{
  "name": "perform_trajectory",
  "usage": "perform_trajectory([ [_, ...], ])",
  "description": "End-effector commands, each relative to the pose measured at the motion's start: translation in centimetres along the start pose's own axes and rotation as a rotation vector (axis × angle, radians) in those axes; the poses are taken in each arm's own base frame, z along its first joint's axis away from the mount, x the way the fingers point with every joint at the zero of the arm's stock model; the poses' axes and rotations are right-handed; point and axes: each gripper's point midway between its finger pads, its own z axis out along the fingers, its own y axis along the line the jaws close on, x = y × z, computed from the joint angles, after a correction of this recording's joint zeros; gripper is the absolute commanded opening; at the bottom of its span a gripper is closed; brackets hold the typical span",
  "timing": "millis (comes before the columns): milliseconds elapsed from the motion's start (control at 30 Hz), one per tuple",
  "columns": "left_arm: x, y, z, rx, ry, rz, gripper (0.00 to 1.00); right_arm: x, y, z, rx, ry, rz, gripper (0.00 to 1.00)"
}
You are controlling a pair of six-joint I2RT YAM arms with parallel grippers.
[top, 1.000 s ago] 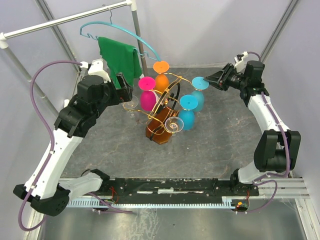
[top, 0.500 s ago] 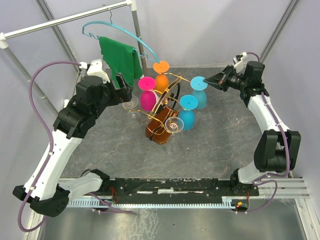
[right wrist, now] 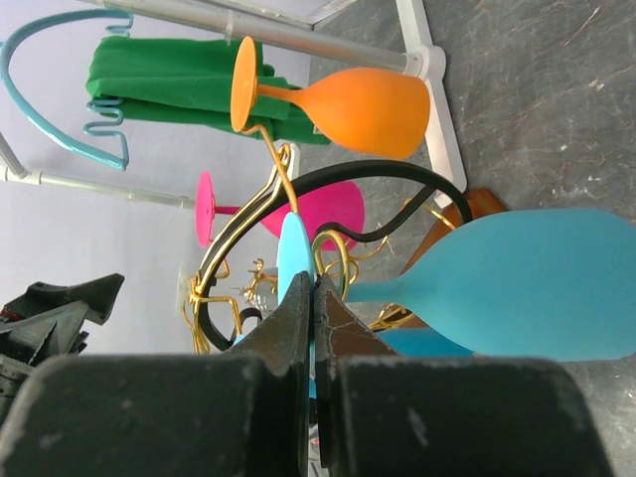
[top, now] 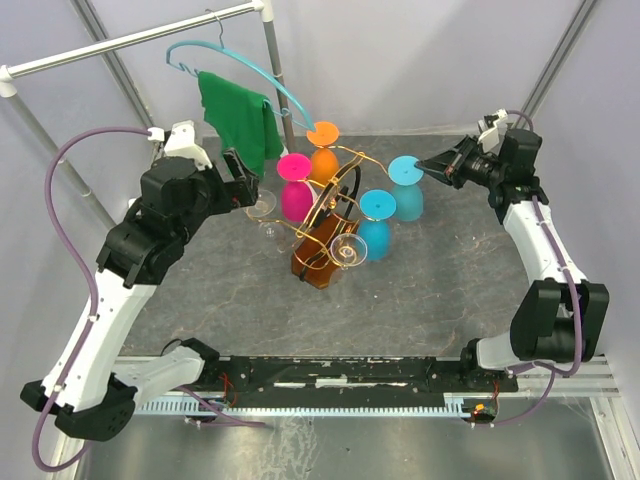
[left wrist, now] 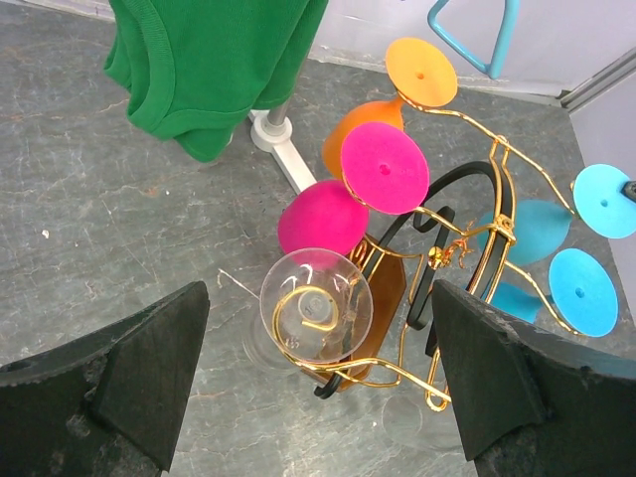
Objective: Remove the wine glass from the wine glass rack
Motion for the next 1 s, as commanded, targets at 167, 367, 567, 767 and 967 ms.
perform_trajectory([
  [167,0.5,-0.4,0.6,0.030,0.002,0.031,0.99,2.5,3.7,0.7,-0.069,0.046,-0.042,0.01],
  [367,0.3,0.3,0.0,0.003,-0.006,0.047,0.99,0.7,4.9,2.3,-0.080,0.014,-0.065,0.01],
  [567,-0.2,0.4,-0.7,0.005,-0.023,0.048,0.99,-3.4,5.5,4.4,-0.094,-0.044,-0.068,0.01],
  [767,-0.6,0.8,-1.5,-0.004,-0.033,0.058,0.99,-9.1,3.8,3.3,-0.030,-0.145,-0.071,0.01],
  [967,-0.4,1.0,-1.4,-0.005,-0.033,0.073,0.99,-13.3,-0.8,0.8,0.398,-0.202,-0.286,0.01],
])
